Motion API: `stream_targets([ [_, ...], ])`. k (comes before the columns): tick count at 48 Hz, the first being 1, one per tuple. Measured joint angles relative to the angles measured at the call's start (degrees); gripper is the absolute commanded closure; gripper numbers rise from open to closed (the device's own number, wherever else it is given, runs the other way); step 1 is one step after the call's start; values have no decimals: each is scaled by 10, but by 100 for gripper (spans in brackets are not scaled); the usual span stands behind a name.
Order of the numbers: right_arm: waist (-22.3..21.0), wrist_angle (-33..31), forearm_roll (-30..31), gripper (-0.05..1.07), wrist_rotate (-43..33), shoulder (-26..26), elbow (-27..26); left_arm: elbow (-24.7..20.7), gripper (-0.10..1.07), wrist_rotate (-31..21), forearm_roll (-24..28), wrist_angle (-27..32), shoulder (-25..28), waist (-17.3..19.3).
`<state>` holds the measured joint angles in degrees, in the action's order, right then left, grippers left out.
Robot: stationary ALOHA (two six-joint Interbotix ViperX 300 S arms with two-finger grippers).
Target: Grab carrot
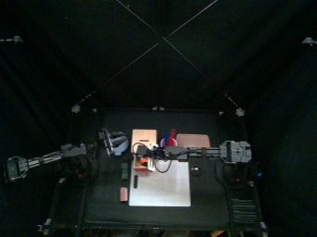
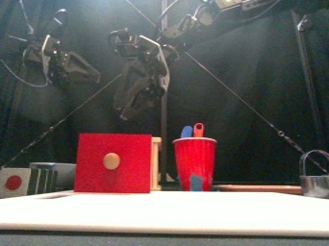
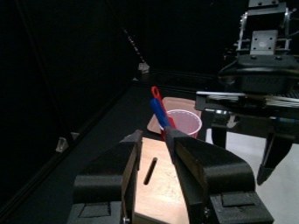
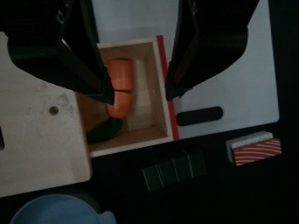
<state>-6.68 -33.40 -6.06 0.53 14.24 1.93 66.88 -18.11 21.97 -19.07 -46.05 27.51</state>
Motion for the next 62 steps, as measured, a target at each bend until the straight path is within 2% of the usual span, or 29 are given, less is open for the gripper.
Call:
stream_targets([
  [17,-1,-5,11,20,0,35,-12,8,28,0,0,12,-10,4],
  [38,-9,-12,13,20,-1,65,-22,22,28,1,0,18,-11,42],
  [62,-19,-25,18,21,-1,90,-35,25,28,1,0,18,-11,43],
])
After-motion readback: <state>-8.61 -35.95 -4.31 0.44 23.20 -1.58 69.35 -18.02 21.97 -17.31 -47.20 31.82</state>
